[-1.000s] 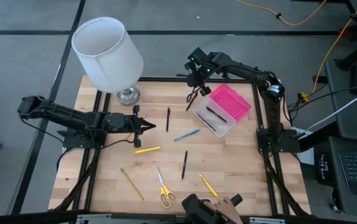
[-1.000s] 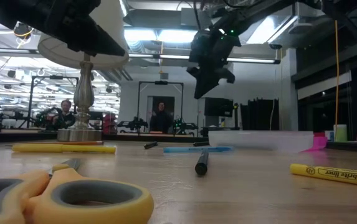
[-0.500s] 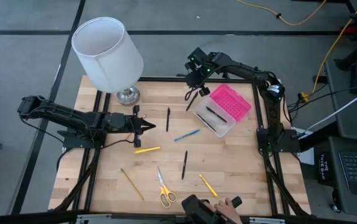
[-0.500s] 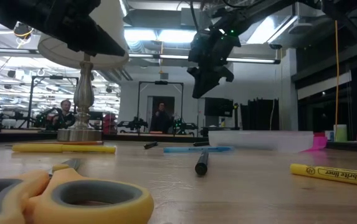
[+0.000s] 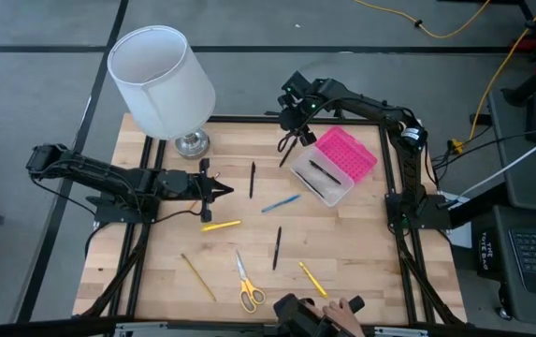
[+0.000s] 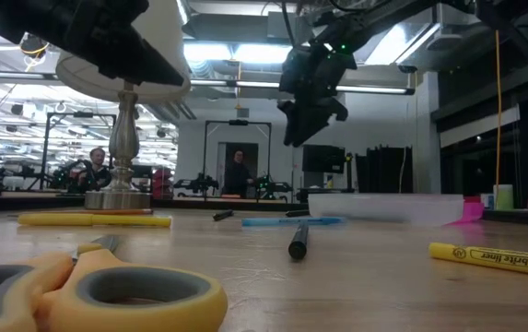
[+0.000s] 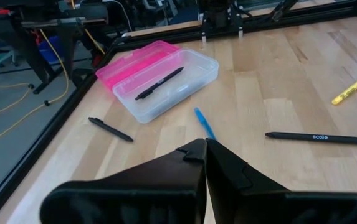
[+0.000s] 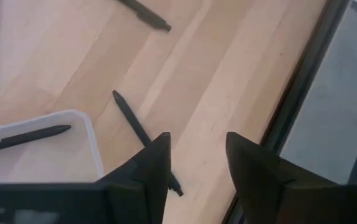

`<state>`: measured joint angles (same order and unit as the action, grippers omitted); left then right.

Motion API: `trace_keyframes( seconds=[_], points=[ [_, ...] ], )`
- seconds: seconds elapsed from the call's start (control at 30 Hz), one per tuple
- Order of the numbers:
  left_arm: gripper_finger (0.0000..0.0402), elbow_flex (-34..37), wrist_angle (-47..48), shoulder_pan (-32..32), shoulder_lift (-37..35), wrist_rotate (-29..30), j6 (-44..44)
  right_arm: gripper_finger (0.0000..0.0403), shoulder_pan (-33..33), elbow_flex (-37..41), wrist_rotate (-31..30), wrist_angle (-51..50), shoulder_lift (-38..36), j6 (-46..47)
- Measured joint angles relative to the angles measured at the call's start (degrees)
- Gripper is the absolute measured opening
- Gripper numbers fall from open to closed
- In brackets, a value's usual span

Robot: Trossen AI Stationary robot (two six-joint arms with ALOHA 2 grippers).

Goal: Pick & place school supplies into a supply box
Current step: Put the black pen into the pink supply box

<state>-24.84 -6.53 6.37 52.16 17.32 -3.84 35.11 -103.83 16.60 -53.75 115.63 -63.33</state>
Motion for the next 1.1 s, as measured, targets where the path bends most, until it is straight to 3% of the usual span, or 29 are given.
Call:
trace_keyframes(
  seconds=[0.47, 0.6, 1.1],
  points=[
    [0.0004, -0.02, 0.7, 0.0, 0.0, 0.0, 0.16, 0.0162, -0.3, 0.04, -0.8, -0.62, 9.2, -3.38],
    [0.0004, -0.02, 0.75, 0.0, 0.0, 0.0, 0.15, 0.0162, -0.74, 0.06, -5.1, -1.61, 11.46, -5.02],
    [0.0004, -0.02, 0.75, 0.0, 0.0, 0.02, 0.14, 0.0162, -2.32, 0.05, -7.15, -0.84, 13.34, -6.28]
  ],
)
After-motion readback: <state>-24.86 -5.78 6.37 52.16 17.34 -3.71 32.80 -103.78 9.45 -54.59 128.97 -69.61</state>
